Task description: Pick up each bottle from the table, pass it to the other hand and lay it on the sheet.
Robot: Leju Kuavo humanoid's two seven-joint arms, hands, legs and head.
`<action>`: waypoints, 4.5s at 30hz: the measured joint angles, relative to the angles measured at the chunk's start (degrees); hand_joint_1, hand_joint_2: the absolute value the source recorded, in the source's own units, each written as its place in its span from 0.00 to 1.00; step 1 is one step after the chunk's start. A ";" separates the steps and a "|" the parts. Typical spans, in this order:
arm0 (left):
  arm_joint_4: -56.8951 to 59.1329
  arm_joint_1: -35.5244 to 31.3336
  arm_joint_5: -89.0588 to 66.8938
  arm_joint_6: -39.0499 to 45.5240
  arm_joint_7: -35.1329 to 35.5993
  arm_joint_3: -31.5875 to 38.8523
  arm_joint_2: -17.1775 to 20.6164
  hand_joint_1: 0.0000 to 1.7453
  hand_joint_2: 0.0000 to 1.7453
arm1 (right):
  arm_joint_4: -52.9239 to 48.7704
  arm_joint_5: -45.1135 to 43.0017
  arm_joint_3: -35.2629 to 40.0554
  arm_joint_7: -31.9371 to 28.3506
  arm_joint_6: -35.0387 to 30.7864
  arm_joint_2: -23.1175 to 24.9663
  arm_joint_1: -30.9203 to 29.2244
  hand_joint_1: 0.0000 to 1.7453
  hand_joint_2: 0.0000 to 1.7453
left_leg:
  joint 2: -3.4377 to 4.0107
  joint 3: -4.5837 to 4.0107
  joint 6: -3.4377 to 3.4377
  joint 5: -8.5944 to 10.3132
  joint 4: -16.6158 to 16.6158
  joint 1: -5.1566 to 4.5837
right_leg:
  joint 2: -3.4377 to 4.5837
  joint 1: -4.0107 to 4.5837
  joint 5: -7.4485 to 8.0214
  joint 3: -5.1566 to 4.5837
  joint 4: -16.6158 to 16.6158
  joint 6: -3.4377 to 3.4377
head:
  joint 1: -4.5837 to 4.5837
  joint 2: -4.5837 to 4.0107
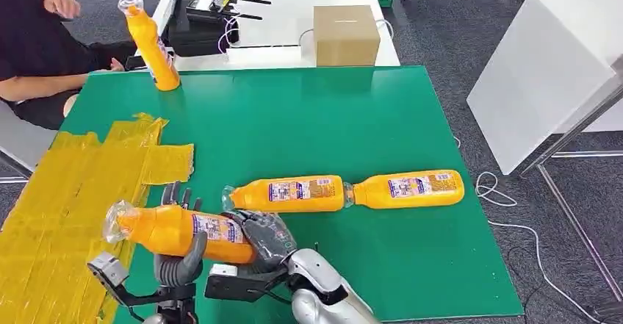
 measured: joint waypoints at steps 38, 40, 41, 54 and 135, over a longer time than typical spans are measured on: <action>-4.02 -0.32 -17.99 9.42 -5.22 5.99 0.39 1.00 1.00 | -15.89 -1.66 -3.65 1.58 -5.29 -4.52 10.60 0.00 0.00 | 0.00 -0.05 0.00 -0.01 0.00 -0.01 | 0.00 0.00 0.00 -0.02 -0.01 0.00 | 0.00 0.00; -4.15 -0.41 -19.64 10.61 -5.62 6.14 0.42 1.00 1.00 | -16.50 -1.66 -3.98 1.58 -5.27 -4.63 10.92 0.00 0.00 | 0.00 -0.04 0.00 -0.01 0.00 -0.01 | 0.00 0.00 0.00 -0.02 -0.01 0.00 | 0.00 0.00; -4.24 -0.44 -22.50 12.93 -6.34 6.18 0.50 1.00 1.00 | -16.74 -1.66 -4.09 1.58 -5.25 -4.72 11.04 0.00 0.00 | 0.01 -0.04 0.00 -0.01 0.00 -0.01 | 0.00 0.00 0.00 -0.02 -0.01 0.00 | 0.00 0.00; -6.77 -2.15 -74.99 40.42 11.80 5.57 10.56 1.00 1.00 | -21.29 -4.42 -8.46 0.77 -1.10 -7.65 12.42 0.00 0.00 | 0.00 0.00 -0.01 0.00 0.00 -0.01 | 0.00 0.01 0.00 -0.01 0.00 -0.01 | 0.00 0.00; -6.56 -12.84 -28.33 10.71 -2.64 1.90 11.32 0.00 0.00 | 20.70 12.42 -15.02 13.25 -1.53 0.55 -17.93 0.00 1.00 | -0.26 -0.08 -0.22 0.25 0.03 -0.01 | -0.16 0.00 0.14 -0.09 0.11 -0.16 | 0.00 0.00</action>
